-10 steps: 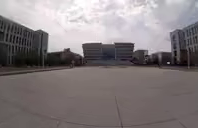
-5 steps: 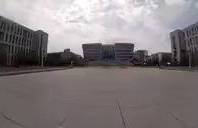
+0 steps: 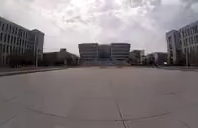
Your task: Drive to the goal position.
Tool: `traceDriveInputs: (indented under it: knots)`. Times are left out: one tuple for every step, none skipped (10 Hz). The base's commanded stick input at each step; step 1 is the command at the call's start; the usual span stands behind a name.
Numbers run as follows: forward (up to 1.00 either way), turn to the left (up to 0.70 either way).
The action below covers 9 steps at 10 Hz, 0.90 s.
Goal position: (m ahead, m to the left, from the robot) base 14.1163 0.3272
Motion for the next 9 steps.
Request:
traceDriveInputs:
  knots:
    - [0.70, 0.01]
    - [0.70, 0.03]
    - [0.70, 0.04]
    - [0.70, 0.00]
    - [0.70, 0.00]
    - [0.70, 0.00]
    - [0.70, 0.00]
    - [0.70, 0.00]
    - [0.70, 0.00]
